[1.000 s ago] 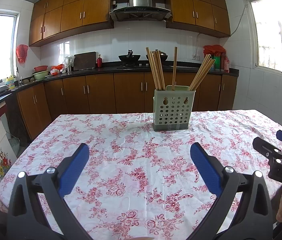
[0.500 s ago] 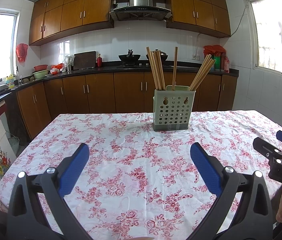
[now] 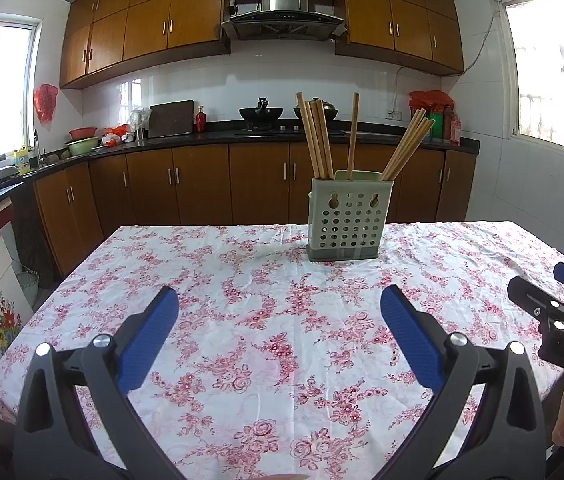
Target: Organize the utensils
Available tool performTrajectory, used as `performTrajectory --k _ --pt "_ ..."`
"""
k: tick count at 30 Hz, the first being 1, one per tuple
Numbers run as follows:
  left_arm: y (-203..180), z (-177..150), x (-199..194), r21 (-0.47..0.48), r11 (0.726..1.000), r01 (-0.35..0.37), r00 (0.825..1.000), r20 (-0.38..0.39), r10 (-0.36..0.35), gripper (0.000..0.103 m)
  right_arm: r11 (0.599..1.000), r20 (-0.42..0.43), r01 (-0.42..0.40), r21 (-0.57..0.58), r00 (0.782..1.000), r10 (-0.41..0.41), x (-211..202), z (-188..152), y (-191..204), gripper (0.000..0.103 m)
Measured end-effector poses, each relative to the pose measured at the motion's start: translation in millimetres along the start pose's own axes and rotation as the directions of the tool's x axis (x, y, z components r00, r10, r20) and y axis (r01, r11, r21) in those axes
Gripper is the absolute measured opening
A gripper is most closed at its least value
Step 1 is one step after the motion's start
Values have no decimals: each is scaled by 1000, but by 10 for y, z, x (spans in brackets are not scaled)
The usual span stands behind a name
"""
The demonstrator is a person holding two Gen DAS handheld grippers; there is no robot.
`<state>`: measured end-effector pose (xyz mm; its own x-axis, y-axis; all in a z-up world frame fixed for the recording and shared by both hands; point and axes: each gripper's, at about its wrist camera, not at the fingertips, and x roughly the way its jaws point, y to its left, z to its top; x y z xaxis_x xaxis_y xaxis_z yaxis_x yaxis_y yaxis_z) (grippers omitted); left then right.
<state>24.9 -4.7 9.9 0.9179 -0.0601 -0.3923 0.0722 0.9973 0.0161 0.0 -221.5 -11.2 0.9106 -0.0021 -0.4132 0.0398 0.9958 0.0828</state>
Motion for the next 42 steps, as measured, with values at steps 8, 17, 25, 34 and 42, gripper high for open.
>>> performTrajectory --k 8,17,25,34,42 --pt "-2 1 -1 -1 1000 1 1000 -1 -1 99 1000 0 1 0 1000 -1 0 2 7 101" --pt "0 -11 11 -4 1000 -3 1000 -4 3 99 1000 -1 -1 -1 1000 1 5 2 2 101" --pt "-8 -12 10 -4 1000 -3 1000 -6 3 99 1000 -2 -1 0 1000 1 6 -1 -9 101" --pt "-6 -10 10 -4 1000 -1 1000 -6 1 99 1000 -2 -2 -1 1000 2 4 1 -15 101" --pt "-14 -14 7 -5 1000 -5 1000 -5 5 99 1000 -3 -4 0 1000 4 2 1 -27 101"
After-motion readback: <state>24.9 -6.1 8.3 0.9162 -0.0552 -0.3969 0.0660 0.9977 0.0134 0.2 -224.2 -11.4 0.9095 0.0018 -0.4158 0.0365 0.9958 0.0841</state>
